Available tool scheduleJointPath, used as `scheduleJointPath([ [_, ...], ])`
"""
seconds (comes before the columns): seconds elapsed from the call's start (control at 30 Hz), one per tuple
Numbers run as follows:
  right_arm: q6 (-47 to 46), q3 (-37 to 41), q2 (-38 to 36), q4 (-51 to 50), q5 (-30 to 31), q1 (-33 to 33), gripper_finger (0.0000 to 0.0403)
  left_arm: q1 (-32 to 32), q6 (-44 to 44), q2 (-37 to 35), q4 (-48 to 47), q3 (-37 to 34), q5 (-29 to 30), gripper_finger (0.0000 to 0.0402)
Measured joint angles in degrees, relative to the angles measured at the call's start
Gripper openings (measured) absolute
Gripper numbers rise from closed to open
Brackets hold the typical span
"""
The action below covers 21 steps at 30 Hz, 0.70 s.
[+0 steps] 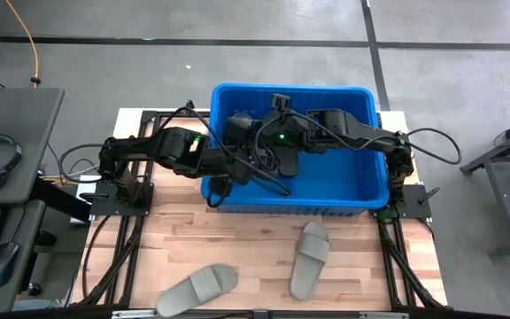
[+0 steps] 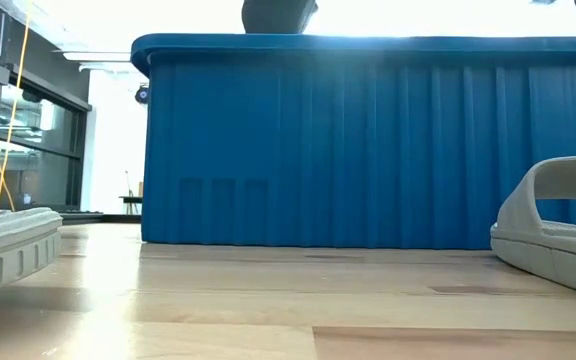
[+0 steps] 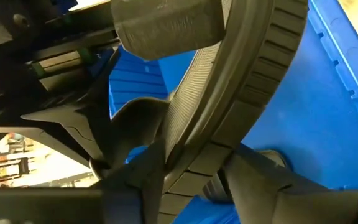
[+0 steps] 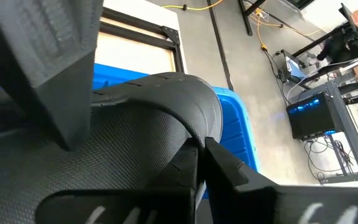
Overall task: Pick and place slides into bin
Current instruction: Put the black slides on top of the black slides into the blue bin
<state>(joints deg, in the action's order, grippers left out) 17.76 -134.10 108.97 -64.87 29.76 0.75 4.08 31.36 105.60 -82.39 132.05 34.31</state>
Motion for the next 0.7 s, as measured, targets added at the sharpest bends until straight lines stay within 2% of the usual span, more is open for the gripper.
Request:
scheduleJointPath([
  [0.3, 0.7, 0.0, 0.0, 0.4, 0.0, 0.0, 0.0, 0.0, 0.4, 0.0, -0.2, 0.0, 1.3, 0.0062],
  [0.5, 0.8, 0.0, 0.0, 0.4, -0.1, 0.0, 0.0012, 0.0, 0.3, 0.0, -0.2, 0.0, 1.4, 0.0057],
  [0.7, 1.8, 0.0, -0.7, 0.6, -1.1, 0.0, 0.0068, 0.0, 0.4, 0.1, -0.1, 0.0, 1.3, 0.0054],
])
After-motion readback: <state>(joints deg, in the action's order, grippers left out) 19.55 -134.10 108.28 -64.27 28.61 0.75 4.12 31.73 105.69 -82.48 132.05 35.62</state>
